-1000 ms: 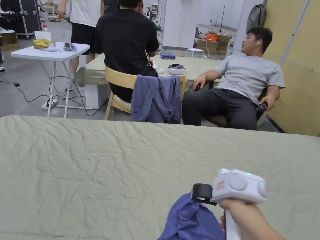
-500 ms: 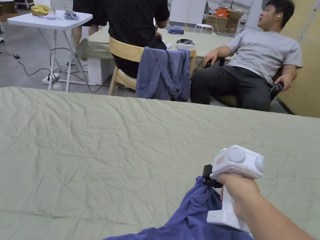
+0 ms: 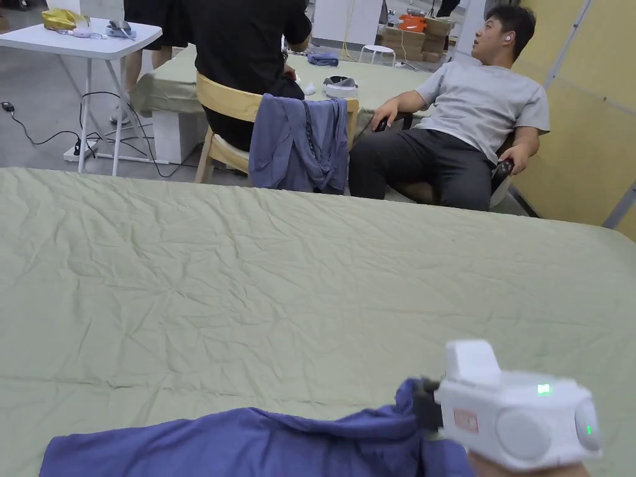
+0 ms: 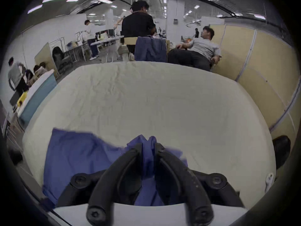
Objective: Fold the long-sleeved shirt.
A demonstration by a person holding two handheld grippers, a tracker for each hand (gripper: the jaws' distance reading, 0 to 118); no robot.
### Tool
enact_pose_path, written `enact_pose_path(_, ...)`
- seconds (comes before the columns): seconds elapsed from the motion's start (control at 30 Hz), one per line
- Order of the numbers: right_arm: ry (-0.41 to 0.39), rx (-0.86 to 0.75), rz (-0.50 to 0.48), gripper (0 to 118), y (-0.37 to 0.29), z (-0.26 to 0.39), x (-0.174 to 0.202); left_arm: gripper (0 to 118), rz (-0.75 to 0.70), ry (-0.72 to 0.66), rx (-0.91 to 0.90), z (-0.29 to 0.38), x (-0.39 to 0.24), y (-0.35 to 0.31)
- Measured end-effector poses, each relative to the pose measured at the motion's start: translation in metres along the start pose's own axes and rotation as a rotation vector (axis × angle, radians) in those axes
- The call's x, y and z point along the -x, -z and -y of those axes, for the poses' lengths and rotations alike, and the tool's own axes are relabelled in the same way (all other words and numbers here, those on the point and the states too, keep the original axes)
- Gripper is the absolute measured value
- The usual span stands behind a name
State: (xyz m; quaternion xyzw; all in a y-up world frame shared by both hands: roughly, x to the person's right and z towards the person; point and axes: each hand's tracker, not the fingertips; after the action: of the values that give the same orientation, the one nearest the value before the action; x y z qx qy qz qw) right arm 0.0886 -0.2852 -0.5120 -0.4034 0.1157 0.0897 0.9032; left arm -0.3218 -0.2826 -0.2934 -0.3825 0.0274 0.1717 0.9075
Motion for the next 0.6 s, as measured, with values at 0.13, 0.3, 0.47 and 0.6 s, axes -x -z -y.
enact_pose_path(0.13,0.047,0.184,0.053,17,0.012,0.082,0.011,2,-0.011,-0.019,0.012,0.011,0.004,-0.006)
enact_pose_path(0.3,0.139,0.359,0.059,16,0.053,0.133,0.009,2,-0.013,-0.017,0.025,0.022,0.004,-0.018)
enact_pose_path(0.47,0.218,0.405,0.025,32,0.055,0.111,-0.005,2,-0.027,-0.022,0.020,0.024,0.006,-0.031)
enact_pose_path(0.6,0.243,0.246,0.070,118,0.008,0.104,-0.020,2,-0.022,-0.036,0.019,0.026,0.006,-0.040)
